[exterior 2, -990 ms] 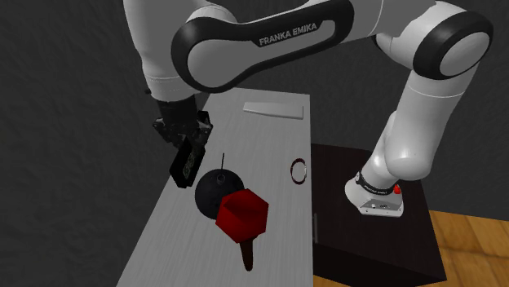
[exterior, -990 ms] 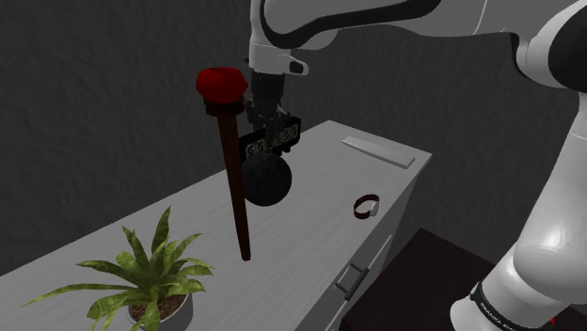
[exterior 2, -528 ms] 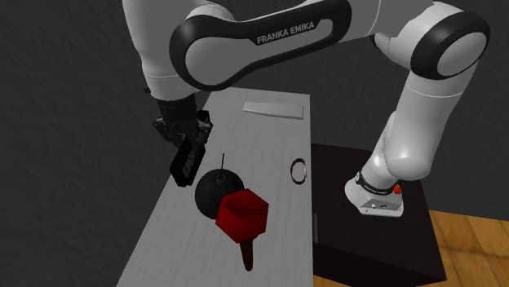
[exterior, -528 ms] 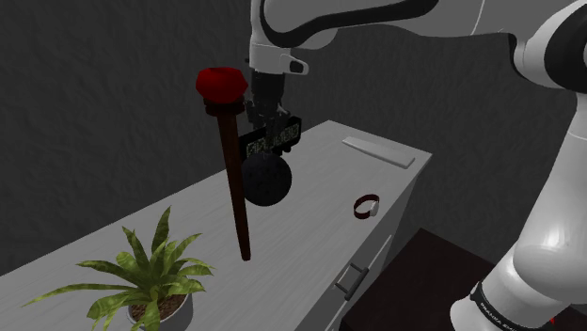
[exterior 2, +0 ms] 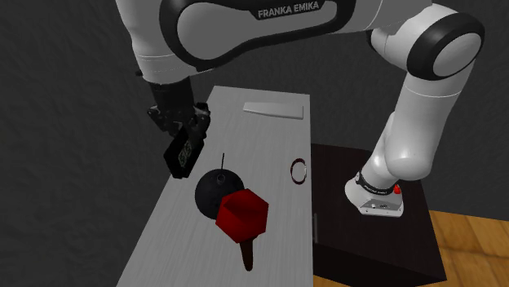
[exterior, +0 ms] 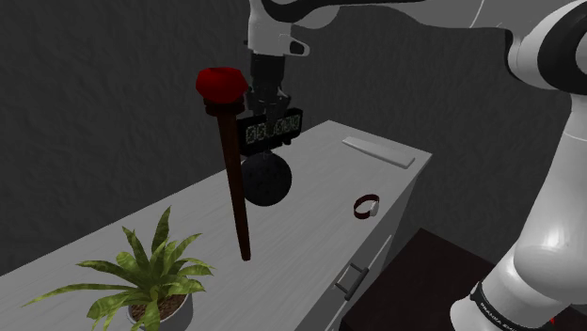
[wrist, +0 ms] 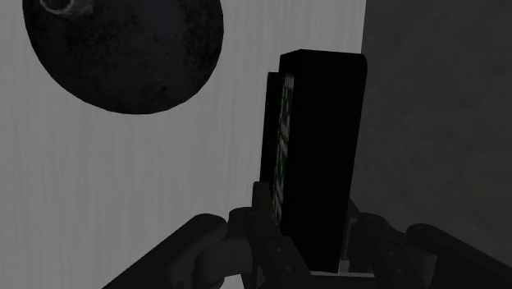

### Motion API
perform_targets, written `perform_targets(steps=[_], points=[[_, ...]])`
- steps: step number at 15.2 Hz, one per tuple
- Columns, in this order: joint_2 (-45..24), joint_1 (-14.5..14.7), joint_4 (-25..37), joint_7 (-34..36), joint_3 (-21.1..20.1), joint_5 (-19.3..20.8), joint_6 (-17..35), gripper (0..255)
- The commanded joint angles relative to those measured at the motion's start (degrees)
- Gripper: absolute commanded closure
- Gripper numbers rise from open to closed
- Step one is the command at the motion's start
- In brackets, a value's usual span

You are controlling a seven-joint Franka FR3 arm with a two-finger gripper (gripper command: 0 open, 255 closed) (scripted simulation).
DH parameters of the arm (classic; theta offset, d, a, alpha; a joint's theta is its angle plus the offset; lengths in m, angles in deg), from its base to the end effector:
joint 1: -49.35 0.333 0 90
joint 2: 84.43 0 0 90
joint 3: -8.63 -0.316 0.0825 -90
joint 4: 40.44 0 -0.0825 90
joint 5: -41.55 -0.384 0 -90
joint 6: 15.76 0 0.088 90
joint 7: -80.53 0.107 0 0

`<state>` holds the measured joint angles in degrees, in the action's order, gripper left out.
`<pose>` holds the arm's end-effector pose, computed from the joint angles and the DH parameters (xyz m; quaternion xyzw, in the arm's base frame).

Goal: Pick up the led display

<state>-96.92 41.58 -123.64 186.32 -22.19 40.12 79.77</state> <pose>0.5823 0.2137 0.5779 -0.7440 0.6646 0.0552 0.0418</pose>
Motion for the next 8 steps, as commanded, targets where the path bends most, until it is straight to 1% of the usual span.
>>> perform_targets(steps=[1, 6, 8], points=[[-0.21, 0.17, 2.18, 0.26, -0.05, 0.18, -1.60, 255], [-1.58, 0.90, 7.83, 1.05, -0.19, 0.92, -5.98, 255], [-1.62, 0.93, 8.01, 1.07, -0.19, 0.95, -6.11, 255]])
